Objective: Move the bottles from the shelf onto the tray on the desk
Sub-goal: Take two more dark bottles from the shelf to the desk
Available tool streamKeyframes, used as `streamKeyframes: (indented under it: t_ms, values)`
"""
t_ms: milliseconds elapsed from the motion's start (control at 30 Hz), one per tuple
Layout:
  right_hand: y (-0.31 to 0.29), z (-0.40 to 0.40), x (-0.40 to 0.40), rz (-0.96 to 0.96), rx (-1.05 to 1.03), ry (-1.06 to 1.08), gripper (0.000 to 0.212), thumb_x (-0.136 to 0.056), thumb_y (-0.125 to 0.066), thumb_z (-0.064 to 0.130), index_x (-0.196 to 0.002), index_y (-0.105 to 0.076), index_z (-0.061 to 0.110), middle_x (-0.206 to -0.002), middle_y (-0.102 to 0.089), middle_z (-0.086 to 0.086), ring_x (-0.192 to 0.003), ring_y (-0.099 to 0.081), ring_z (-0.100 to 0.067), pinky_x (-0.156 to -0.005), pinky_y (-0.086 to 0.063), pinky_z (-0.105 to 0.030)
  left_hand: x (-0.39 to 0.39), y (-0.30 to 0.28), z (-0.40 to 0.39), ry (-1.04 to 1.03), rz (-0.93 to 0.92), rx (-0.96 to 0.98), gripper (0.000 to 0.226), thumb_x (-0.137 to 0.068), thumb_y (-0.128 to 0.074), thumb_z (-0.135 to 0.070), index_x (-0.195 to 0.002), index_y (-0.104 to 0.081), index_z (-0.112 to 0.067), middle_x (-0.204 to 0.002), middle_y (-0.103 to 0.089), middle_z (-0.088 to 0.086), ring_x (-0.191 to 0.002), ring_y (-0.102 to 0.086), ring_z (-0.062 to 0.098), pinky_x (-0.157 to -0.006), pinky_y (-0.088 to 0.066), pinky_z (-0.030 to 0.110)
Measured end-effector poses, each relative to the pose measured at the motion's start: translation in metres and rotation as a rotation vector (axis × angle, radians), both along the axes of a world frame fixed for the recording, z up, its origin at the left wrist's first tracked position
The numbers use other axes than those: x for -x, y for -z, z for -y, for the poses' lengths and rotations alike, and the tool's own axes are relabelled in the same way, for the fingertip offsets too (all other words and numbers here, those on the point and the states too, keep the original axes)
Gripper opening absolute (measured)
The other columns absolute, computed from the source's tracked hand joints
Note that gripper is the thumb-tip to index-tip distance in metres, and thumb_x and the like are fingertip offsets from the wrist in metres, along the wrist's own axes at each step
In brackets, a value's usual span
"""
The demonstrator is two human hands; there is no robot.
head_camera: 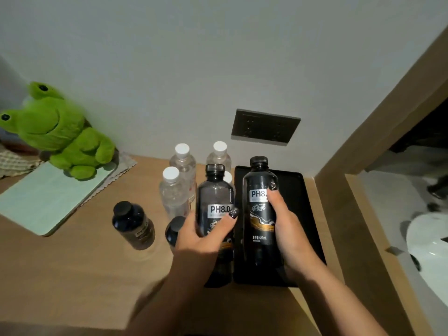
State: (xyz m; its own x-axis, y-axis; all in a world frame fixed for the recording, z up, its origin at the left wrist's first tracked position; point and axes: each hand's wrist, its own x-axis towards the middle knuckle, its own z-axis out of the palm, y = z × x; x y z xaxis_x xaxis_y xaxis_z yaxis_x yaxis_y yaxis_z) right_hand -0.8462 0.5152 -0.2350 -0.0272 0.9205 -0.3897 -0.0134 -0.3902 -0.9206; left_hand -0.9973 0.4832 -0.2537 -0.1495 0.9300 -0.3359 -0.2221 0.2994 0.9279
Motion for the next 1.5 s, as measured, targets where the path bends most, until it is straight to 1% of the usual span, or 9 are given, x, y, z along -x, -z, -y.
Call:
streamKeyframes:
  t_ms: [67, 300, 433, 633, 800, 1000, 1167, 1367, 1500]
  values:
    - [0.01, -0.001, -0.004, 0.005, 0.007, 0.021, 0.048, -0.091, -0.044, 0.052, -0.106, -0.07, 0.014, -0.097, -0.074, -0.013, -0.091, -0.071, -0.026, -0.083, -0.054, -0.039, -0.004, 0.01, 0.001, 0.016, -0.047, -0.048, 0.022, -0.078, -0.073, -0.024, -0.097, -0.064, -0.027, -0.085, -0.074, -0.009, -0.077, -0.07, 0.007, -0.059, -0.053, 0.016]
    - [0.066, -0.001, -0.018, -0.027, -0.041, 0.093, 0.048, -0.093, -0.042, 0.052, -0.104, -0.071, 0.015, -0.097, -0.075, -0.01, -0.091, -0.072, -0.025, -0.091, -0.054, -0.046, -0.025, 0.061, 0.0, 0.016, -0.156, -0.219, 0.03, -0.071, -0.078, -0.035, -0.097, -0.063, -0.03, -0.088, -0.073, -0.017, -0.082, -0.068, 0.001, -0.07, -0.052, 0.02]
    - [0.102, 0.004, -0.024, -0.035, -0.146, 0.153, 0.049, -0.093, -0.043, 0.051, -0.102, -0.073, 0.014, -0.095, -0.075, -0.009, -0.089, -0.072, -0.022, -0.089, -0.054, -0.044, -0.035, 0.092, 0.006, 0.032, -0.15, -0.368, 0.035, -0.07, -0.077, -0.04, -0.1, -0.062, -0.03, -0.091, -0.072, -0.02, -0.085, -0.067, -0.002, -0.067, -0.049, 0.01]
    - [0.142, 0.018, -0.021, -0.138, -0.29, 0.224, 0.055, -0.089, -0.048, 0.059, -0.109, -0.068, 0.012, -0.106, -0.071, -0.016, -0.097, -0.069, -0.032, -0.092, -0.053, -0.05, -0.029, 0.134, 0.028, 0.087, -0.166, -0.714, 0.044, -0.073, -0.066, -0.037, -0.111, -0.057, -0.018, -0.1, -0.07, -0.011, -0.096, -0.066, 0.007, -0.076, -0.051, 0.015]
    - [0.158, 0.053, -0.008, -0.117, -0.42, 0.227, 0.049, -0.09, -0.046, 0.058, -0.11, -0.065, 0.017, -0.102, -0.07, -0.013, -0.097, -0.068, -0.034, -0.089, -0.054, -0.051, 0.001, 0.163, 0.057, 0.008, -0.261, -0.882, 0.039, -0.072, -0.064, -0.041, -0.107, -0.053, -0.026, -0.095, -0.067, -0.013, -0.093, -0.066, 0.009, -0.077, -0.051, 0.02]
    - [0.177, 0.1, 0.032, -0.086, -0.543, 0.274, 0.047, -0.093, -0.045, 0.051, -0.114, -0.061, 0.012, -0.1, -0.069, -0.007, -0.092, -0.068, -0.02, -0.078, -0.053, -0.033, 0.039, 0.191, 0.1, -0.065, -0.317, -0.921, 0.038, -0.069, -0.064, -0.048, -0.103, -0.052, -0.034, -0.093, -0.067, -0.02, -0.091, -0.065, 0.004, -0.074, -0.051, 0.017]
    - [0.206, 0.126, 0.073, 0.026, -0.593, 0.281, 0.057, -0.073, -0.051, 0.078, -0.106, -0.051, 0.032, -0.109, -0.066, 0.001, -0.102, -0.064, -0.018, -0.094, -0.05, -0.045, 0.076, 0.212, 0.106, -0.162, -0.421, -0.874, 0.043, -0.07, -0.064, -0.052, -0.104, -0.053, -0.03, -0.096, -0.064, -0.011, -0.09, -0.062, 0.001, -0.074, -0.049, 0.015]
    - [0.221, 0.132, 0.091, 0.085, -0.714, 0.256, 0.046, -0.072, -0.056, 0.07, -0.103, -0.049, 0.036, -0.106, -0.061, 0.007, -0.102, -0.06, -0.01, -0.09, -0.049, -0.037, 0.112, 0.207, 0.085, -0.356, -0.488, -0.707, 0.046, -0.08, -0.072, -0.038, -0.116, -0.046, -0.024, -0.098, -0.055, -0.015, -0.097, -0.055, 0.013, -0.082, -0.044, 0.029]
    - [0.222, 0.119, 0.101, 0.207, -0.711, 0.199, 0.071, -0.072, -0.054, 0.077, -0.122, -0.046, 0.028, -0.117, -0.058, 0.002, -0.11, -0.057, -0.019, -0.097, -0.046, -0.057, 0.125, 0.208, 0.072, -0.414, -0.464, -0.606, 0.061, -0.078, -0.072, -0.044, -0.127, -0.041, -0.027, -0.109, -0.054, -0.009, -0.105, -0.054, 0.018, -0.092, -0.044, 0.04]
